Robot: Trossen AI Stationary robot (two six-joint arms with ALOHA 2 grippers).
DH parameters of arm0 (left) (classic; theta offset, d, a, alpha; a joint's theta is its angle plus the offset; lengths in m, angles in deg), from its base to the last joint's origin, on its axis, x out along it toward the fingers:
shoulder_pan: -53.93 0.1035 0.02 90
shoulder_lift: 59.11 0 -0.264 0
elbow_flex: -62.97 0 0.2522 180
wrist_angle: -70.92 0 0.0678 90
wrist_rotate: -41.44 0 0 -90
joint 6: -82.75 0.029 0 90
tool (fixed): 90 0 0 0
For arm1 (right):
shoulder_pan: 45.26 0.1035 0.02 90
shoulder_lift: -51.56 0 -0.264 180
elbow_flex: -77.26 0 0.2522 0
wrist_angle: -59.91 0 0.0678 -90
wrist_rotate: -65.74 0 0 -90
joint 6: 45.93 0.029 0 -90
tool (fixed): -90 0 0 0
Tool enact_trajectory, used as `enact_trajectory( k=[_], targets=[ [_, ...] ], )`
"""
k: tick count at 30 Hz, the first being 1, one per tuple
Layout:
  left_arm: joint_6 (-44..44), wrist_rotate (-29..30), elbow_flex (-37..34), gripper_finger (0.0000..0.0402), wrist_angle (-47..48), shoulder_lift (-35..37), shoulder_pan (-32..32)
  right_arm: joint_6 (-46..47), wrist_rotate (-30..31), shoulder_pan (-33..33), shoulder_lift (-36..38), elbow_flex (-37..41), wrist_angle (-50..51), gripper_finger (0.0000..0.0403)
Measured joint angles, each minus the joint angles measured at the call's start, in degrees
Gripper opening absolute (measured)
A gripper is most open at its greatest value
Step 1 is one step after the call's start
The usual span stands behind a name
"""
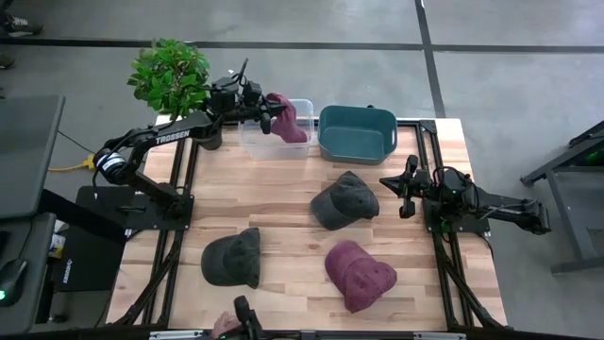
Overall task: Pick & Place hat
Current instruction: Put the top red cap into the transparent bin
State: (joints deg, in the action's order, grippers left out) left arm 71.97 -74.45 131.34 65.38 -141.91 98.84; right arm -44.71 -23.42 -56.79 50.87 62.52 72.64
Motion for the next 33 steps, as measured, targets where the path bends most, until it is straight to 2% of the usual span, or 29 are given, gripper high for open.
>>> enact_trajectory(
  k=[7, 16, 21, 29, 33],
  targets=[
    [-0.2, 0.0, 0.0, 0.0012, 0.2, 0.0, 0.0, 0.0, 0.0, 0.0, 0.0, 0.0, 0.0, 0.0000],
    [-6.0, 1.0, 0.0, 0.0113, 0.1, 0.0, 0.0, 0.0, 0.0, 0.0, 0.0, 0.0, 0.0, 0.0000],
    [-6.2, 0.9, 0.0, 0.0150, -0.1, 0.0, 0.0, 0.0, 0.0, 0.0, 0.0, 0.0, 0.0, 0.0000],
    [-6.3, 0.9, 0.0, 0.0159, -0.2, 0.0, 0.0, 0.0, 0.0, 0.0, 0.0, 0.0, 0.0, 0.0000],
    [-9.4, 1.0, 0.0, 0.0159, -0.6, 0.0, 0.0, 0.0, 0.0, 0.0, 0.0, 0.0, 0.0, 0.0000]
  ],
)
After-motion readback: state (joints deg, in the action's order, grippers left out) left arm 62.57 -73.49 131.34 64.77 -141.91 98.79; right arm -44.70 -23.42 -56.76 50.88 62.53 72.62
